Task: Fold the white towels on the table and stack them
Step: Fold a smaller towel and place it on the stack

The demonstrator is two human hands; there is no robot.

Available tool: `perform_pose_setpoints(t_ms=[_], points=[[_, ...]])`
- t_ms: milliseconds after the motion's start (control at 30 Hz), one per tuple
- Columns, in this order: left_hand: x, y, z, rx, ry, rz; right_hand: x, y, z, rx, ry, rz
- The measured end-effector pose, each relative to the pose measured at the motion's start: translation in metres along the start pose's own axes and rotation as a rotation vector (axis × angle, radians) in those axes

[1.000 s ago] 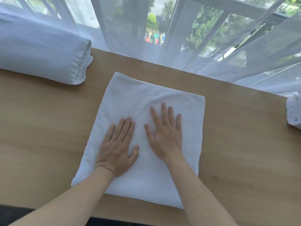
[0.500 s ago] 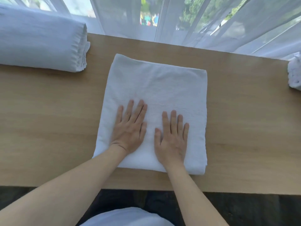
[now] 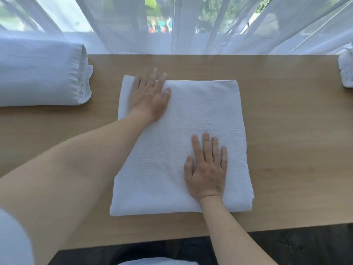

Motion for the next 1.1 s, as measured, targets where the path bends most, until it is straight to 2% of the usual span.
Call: perform_pose_setpoints(t_ms=[100, 167, 233, 367, 567, 700, 800, 900, 1033, 1100], points=[[0.005, 0.006, 0.007, 0.122, 0.07, 0.034, -0.001, 0.001, 0.0, -0.015, -0.01, -0.015], [0.043, 0.03, -0.009, 0.168, 0.084, -0.11, -0.002, 0.001, 0.0, -0.027, -0.005, -0.014], [0.104, 0.048, -0.047, 0.083, 0.053, -0.234, -0.002, 0.002, 0.0, -0.034, 0.003, -0.01], [0.191, 0.021, -0.102, -0.037, 0.03, -0.161, -0.001, 0.002, 0.0, -0.05, 0.0, 0.003], [0.227, -0.002, -0.111, -0.083, -0.012, -0.102, -0.001, 0.003, 0.0, -0.073, -0.056, -0.003], [0.267, -0.015, -0.125, -0.109, -0.043, -0.133, -0.002, 0.004, -0.002, -0.08, -0.207, 0.037], [0.282, -0.019, -0.128, -0.114, -0.025, -0.187, 0.014, 0.003, -0.006, -0.016, -0.323, 0.201], [0.279, -0.004, -0.127, -0.117, 0.014, -0.209, 0.054, -0.001, -0.015, 0.094, -0.36, 0.374], [0.276, 0.036, -0.14, -0.163, 0.043, -0.388, 0.078, 0.003, -0.027, 0.173, -0.383, 0.315], [0.273, 0.04, -0.14, -0.191, 0.054, -0.399, 0.075, 0.003, -0.028, 0.199, -0.4, 0.281]])
Point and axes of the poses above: each hand's wrist, its own x-axis away from the middle knuckle, its own z-axis out of the back of the hand, y = z × x, the point moved 8 cm from there along -x, towards the middle knuckle, and after that the axes turned 14 degrees about -y, right-handed, at the moved point
